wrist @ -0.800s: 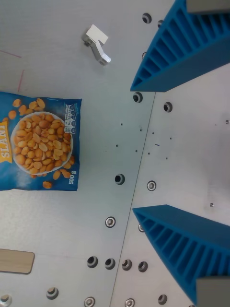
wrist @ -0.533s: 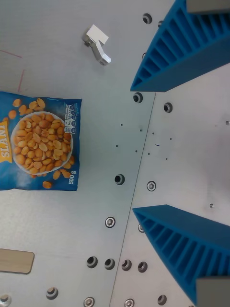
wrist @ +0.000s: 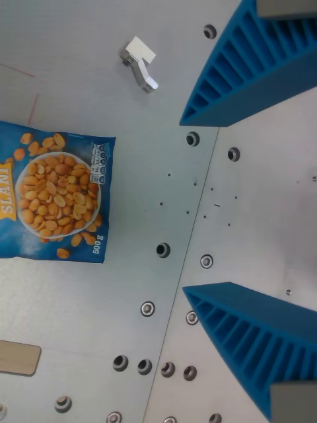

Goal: Rotate around base positive z

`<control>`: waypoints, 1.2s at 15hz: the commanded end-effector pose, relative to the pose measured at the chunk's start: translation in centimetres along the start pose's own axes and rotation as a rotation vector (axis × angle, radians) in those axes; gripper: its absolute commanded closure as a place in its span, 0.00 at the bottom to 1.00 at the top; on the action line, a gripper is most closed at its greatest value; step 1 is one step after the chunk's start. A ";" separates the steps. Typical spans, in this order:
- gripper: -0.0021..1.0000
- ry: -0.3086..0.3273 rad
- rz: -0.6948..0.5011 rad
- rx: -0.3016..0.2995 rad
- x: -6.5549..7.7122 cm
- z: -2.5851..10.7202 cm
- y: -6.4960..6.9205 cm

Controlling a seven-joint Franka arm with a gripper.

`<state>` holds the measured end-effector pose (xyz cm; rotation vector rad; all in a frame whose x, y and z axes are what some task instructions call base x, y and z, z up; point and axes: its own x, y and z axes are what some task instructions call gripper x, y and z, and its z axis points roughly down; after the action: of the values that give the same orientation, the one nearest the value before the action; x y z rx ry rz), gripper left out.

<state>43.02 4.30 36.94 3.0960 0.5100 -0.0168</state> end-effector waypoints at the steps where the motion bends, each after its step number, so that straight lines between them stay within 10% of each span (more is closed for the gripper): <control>1: 0.00 0.007 -0.122 -0.003 -0.1 -0.3 0.0; 18: 0.00 0.007 -0.348 -0.007 -0.1 -0.3 0.0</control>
<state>43.02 4.32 36.94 3.0270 0.8278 -0.0175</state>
